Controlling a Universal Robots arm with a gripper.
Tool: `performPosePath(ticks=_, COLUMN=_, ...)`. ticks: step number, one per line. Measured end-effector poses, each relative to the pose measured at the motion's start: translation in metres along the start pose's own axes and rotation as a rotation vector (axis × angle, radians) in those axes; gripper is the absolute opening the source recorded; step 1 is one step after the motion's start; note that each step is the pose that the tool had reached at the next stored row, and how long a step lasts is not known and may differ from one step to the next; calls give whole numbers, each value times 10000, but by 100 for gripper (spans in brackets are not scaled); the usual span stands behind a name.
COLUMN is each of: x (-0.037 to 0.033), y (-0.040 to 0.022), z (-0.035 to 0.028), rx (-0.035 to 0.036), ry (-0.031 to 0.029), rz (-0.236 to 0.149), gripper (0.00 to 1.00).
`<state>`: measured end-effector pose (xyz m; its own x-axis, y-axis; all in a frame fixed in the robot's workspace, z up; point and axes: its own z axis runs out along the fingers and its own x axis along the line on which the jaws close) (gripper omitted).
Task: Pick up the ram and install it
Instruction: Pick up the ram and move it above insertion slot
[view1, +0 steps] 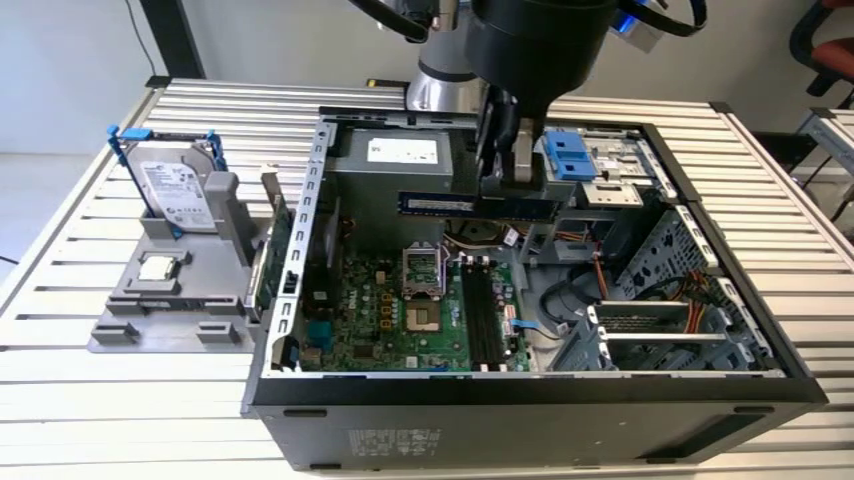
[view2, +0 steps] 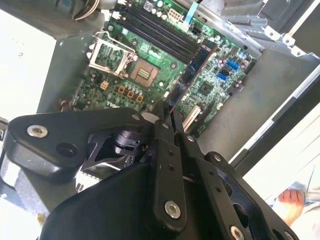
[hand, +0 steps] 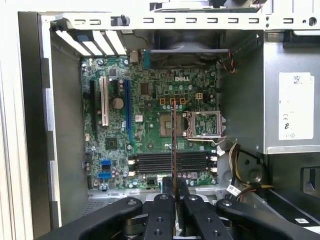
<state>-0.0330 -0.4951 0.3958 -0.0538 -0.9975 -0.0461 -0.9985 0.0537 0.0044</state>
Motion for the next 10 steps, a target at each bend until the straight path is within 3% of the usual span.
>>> performPosePath(ticks=10, x=-7, y=-80, z=0, rx=0, ry=-1, rz=0, gripper=0)
